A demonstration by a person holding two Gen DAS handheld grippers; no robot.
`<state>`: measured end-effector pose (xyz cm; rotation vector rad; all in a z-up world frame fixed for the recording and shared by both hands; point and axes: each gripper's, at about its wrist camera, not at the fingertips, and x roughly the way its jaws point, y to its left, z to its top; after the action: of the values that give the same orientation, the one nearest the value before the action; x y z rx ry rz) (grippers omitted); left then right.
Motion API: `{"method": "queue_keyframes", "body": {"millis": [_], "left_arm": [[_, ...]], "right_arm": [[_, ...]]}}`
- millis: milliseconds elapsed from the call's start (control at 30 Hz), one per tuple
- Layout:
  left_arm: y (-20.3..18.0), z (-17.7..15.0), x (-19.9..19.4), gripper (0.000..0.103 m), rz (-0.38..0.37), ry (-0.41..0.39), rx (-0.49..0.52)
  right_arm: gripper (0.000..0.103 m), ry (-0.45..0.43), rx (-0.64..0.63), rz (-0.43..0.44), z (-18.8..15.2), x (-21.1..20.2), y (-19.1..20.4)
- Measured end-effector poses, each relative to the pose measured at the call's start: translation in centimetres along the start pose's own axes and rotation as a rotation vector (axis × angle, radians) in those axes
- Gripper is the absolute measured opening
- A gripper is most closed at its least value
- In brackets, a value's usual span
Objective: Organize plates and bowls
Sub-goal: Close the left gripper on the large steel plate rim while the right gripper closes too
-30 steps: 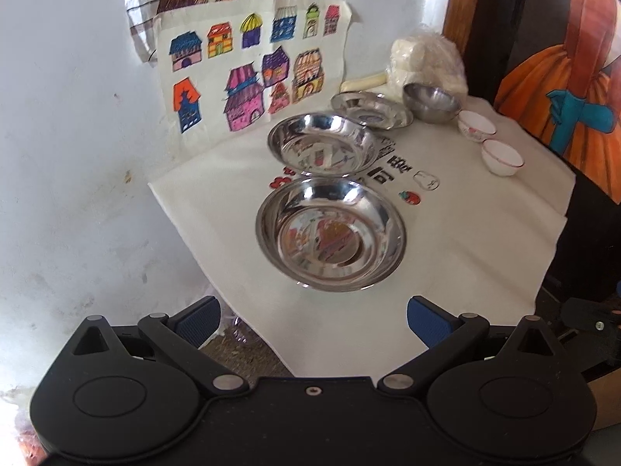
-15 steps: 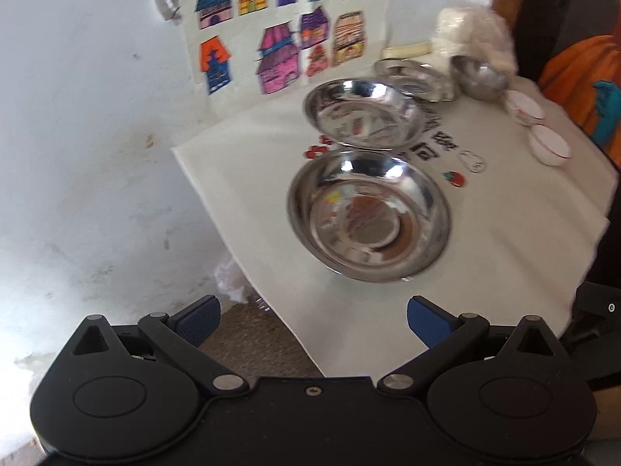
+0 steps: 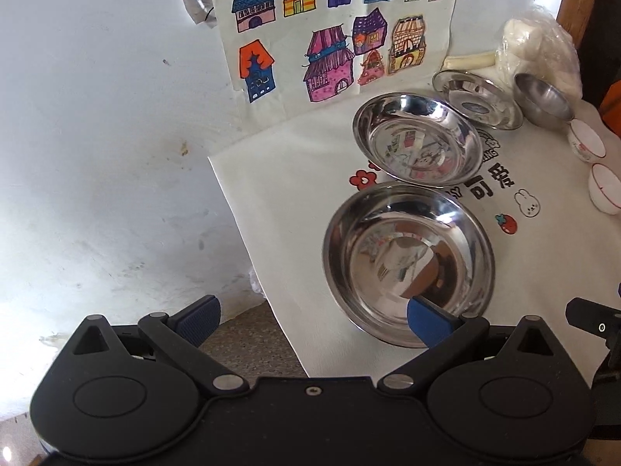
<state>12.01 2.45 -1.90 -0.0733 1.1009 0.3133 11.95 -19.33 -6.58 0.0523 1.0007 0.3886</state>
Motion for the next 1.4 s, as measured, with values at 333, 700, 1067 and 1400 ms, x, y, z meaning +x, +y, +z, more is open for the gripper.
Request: {"method": "queue_keyframes", "body": {"millis": [333,700,1067,1400], "left_arm": [[1.2,3.9,5.0,0.102,-0.072,0.069,0.142],[1.6,5.7,10.4,0.099,-0.139,0.115,0.255],[0.8,6.7,11.9,0.091,-0.159,0.158,0.25],[0.4,6.7,12.3,0.073,-0.214,0.18,0.25]], "right_arm": [[0.103,0.062,0.021,-0.008,1.6,4.3,2.0],[0.102,0.139,0.037,-0.104,1.9,7.8,5.1],[0.079,0.168,0.082,-0.078,2.7,9.3,4.4],[0.064,0.204,0.096,-0.035,2.6,10.2,5.0]]}}
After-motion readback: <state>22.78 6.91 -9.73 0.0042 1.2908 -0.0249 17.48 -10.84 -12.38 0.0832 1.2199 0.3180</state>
